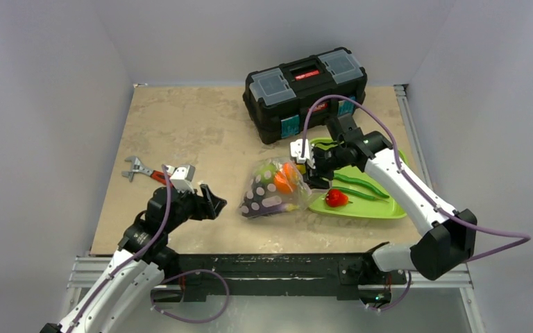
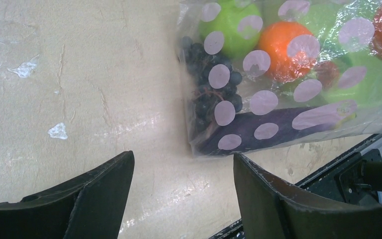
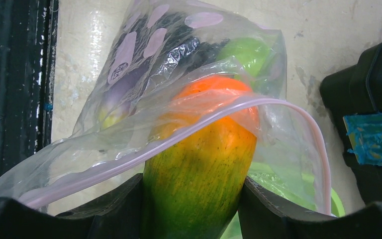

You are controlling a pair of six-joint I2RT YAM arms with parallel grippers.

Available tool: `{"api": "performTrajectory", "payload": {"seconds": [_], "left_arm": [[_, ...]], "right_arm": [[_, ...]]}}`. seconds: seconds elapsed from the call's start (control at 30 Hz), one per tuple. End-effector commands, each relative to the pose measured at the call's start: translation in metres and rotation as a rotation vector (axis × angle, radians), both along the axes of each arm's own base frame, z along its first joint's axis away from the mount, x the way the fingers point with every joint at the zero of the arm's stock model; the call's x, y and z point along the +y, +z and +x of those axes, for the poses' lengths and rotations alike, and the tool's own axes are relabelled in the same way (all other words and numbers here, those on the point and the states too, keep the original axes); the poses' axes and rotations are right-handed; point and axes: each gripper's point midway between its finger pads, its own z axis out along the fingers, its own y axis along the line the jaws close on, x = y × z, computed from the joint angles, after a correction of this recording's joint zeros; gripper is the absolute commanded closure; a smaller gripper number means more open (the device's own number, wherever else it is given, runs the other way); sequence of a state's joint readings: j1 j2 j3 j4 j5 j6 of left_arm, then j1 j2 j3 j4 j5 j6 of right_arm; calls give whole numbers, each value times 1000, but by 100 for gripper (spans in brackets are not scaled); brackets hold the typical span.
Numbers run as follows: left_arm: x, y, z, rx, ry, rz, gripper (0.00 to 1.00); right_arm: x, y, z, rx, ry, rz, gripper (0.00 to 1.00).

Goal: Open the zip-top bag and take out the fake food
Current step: Pick up the fake fruit from the zipper food storage bag.

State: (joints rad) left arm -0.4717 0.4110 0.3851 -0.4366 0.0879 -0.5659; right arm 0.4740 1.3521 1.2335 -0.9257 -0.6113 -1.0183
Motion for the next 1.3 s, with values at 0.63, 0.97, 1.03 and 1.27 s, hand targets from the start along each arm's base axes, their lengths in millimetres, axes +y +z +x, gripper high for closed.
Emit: {"api": "performTrajectory", "payload": {"seconds": [0.63, 0.97, 1.03, 1.27], "left_arm": [[-32, 34, -9, -107, -183, -134, 22], [-77, 38, -24, -118, -399, -136, 18], [-86, 32, -25, -122, -416, -66, 17], [-112, 11, -15, -255, -461, 269, 8]], "right_arm": [[-20, -12, -12, 28, -47, -50, 98], [-25, -26, -10, 65, -70, -99, 98], [-22, -24, -12, 78, -61, -83, 98], [-7, -9, -9, 137, -93, -14, 98]]}}
